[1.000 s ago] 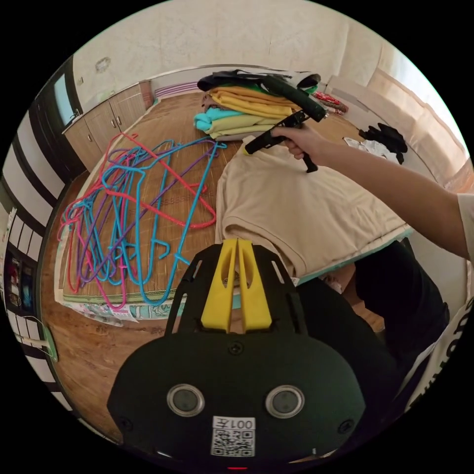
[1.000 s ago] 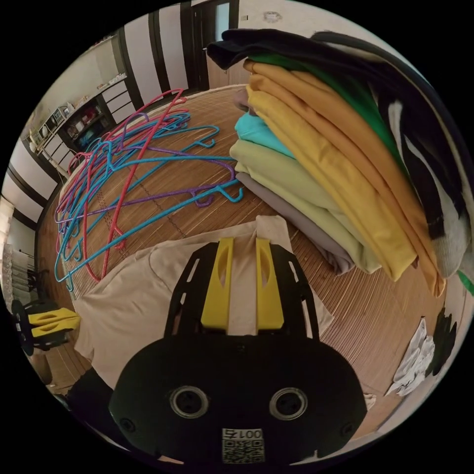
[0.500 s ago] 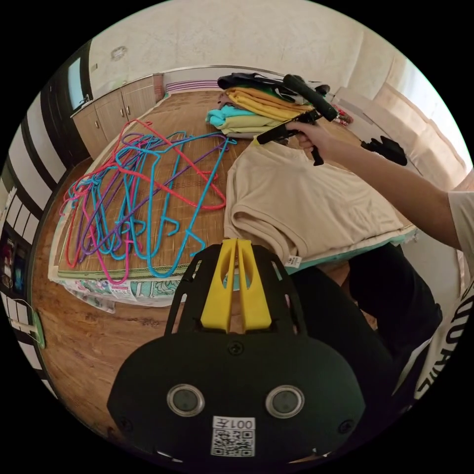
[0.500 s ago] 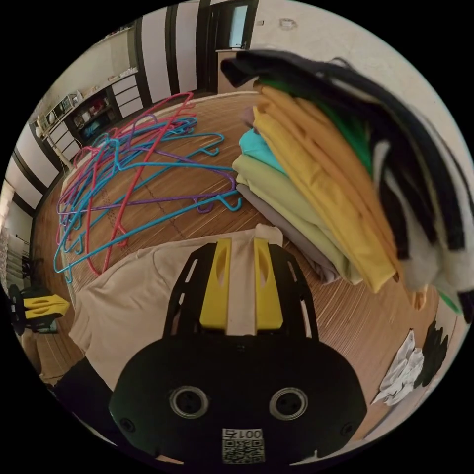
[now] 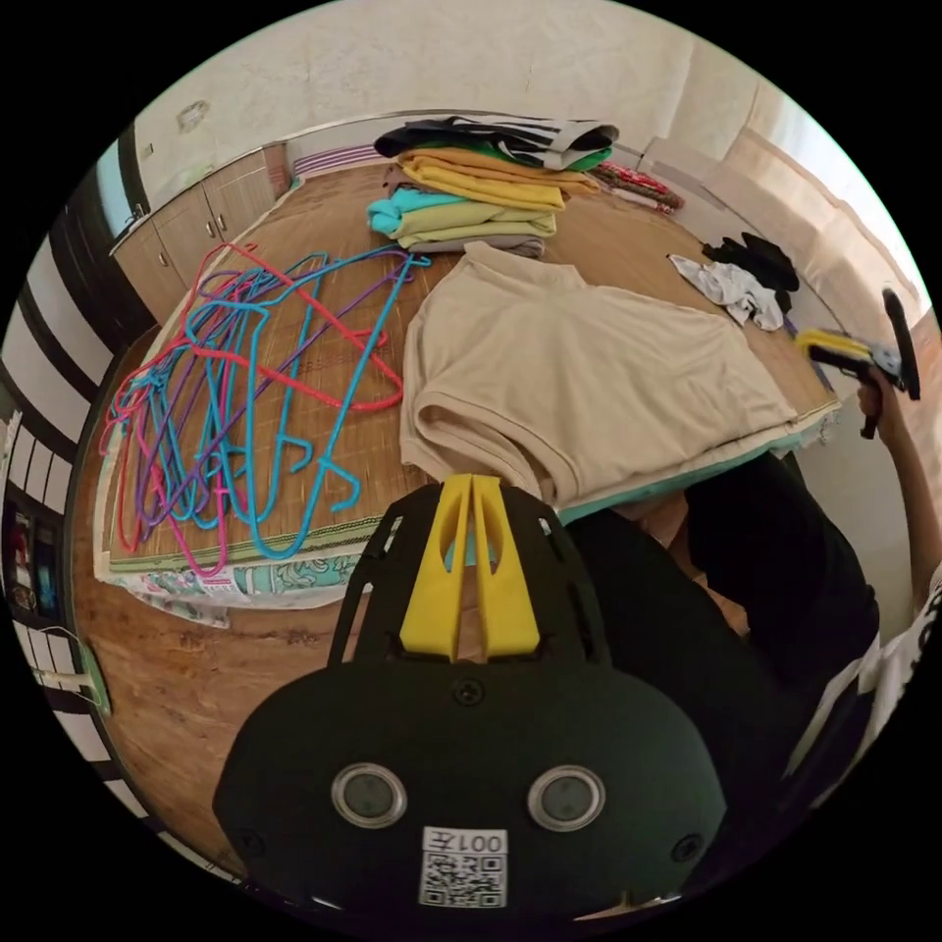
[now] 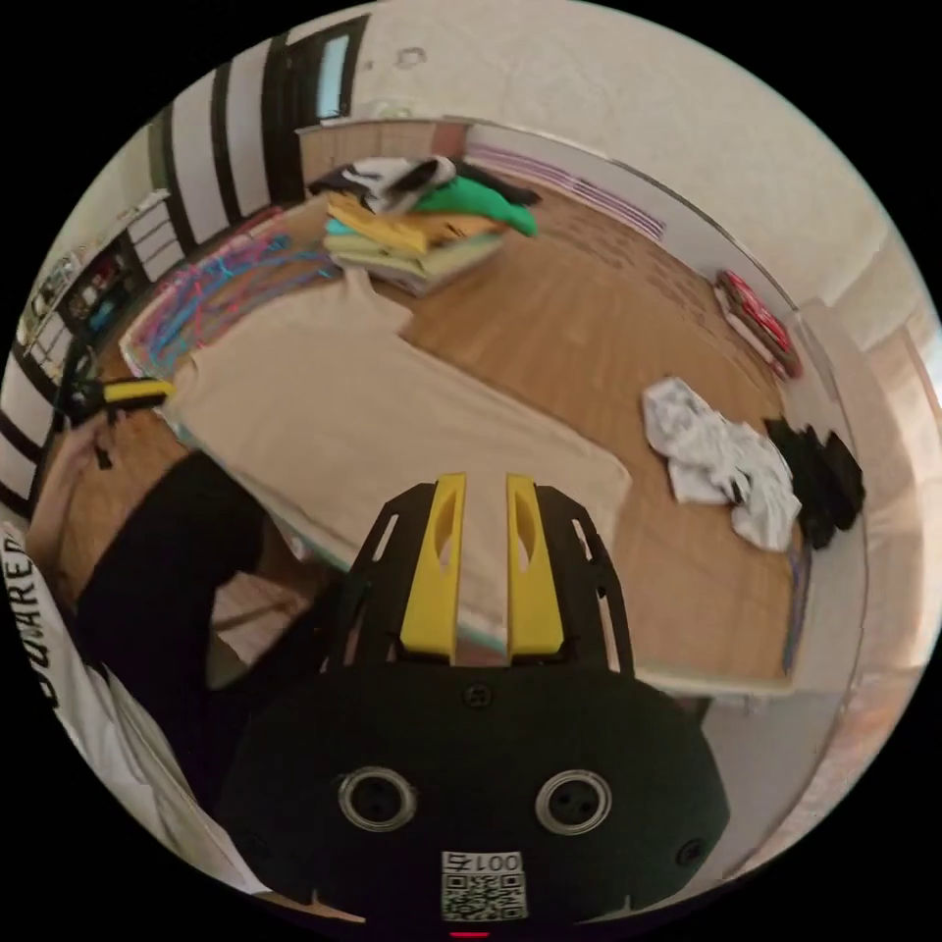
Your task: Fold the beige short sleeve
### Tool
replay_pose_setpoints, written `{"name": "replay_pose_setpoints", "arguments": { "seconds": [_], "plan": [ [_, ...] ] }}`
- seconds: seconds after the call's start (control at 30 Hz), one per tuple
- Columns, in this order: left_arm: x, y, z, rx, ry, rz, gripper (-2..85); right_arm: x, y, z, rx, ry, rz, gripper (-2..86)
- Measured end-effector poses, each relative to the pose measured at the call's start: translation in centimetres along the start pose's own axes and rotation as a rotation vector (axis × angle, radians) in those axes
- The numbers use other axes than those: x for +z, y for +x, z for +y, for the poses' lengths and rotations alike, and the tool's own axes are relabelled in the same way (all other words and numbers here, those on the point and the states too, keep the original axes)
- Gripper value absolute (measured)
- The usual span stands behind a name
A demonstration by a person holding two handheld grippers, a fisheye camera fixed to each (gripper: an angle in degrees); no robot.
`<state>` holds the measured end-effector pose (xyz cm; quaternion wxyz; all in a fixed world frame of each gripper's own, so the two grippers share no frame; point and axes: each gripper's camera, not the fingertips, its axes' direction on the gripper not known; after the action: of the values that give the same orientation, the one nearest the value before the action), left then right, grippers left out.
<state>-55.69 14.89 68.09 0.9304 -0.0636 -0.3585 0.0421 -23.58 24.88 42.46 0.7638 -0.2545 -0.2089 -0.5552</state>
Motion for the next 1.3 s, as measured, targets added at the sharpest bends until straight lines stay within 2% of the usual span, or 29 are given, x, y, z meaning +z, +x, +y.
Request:
{"name": "replay_pose_setpoints", "arguments": {
  "seconds": [0.1,0.17,0.27,0.47,0.53,0.57,0.63,0.7,0.73,0.83,0.93,1.1,1.3],
  "plan": [
    [-0.4,-0.2,0.6,-0.025,-0.05,-0.088,-0.9,1.4,2.1,4.7,0.034,-0.102,-0.001,7.9],
    [-1.0,-0.2,0.8,-0.067,-0.074,-0.062,-0.9,2.3,2.5,6.7,0.025,-0.112,-0.044,8.8],
    [-3.3,2.4,0.4,-0.006,-0.016,-0.028,-0.8,3.5,2.0,8.6,-0.058,-0.117,-0.055,10.7],
    [-4.6,10.7,-3.6,0.332,0.012,0.025,2.7,6.1,0.8,9.7,-0.282,-0.145,0.012,12.8],
    [-3.9,13.6,-5.3,0.521,0.001,0.072,5.7,6.7,1.5,9.7,-0.328,-0.135,-0.015,12.8],
    [-3.5,14.2,-5.7,0.57,-0.021,0.076,5.9,6.9,1.7,9.7,-0.336,-0.139,-0.03,12.7],
    [-1.2,15.9,-6.9,0.738,-0.179,0.05,6.3,8.2,2.8,9.9,-0.372,-0.181,-0.094,12.3],
    [0.4,16.3,-7.3,0.811,-0.273,-0.008,6.3,8.5,3.7,10.1,-0.369,-0.175,-0.163,11.7],
    [0.3,16.3,-7.6,0.831,-0.249,-0.021,5.5,8.7,4.3,10.3,-0.367,-0.182,-0.206,10.9],
    [0.0,15.7,-9.1,0.817,-0.282,0.002,0.5,8.7,5.0,11.3,-0.39,-0.183,-0.201,6.5],
    [-0.1,15.4,-10.1,0.797,-0.304,0.053,-0.6,8.6,5.3,12.4,-0.388,-0.172,-0.196,3.3],
    [-1.8,16.0,-10.0,0.826,-0.25,0.021,-0.9,7.4,4.5,15.0,-0.395,-0.13,-0.1,1.6],
    [-3.4,15.8,-8.5,0.764,-0.185,0.061,-1.0,7.1,4.2,18.9,-0.292,-0.111,-0.118,1.8]
  ]
}}
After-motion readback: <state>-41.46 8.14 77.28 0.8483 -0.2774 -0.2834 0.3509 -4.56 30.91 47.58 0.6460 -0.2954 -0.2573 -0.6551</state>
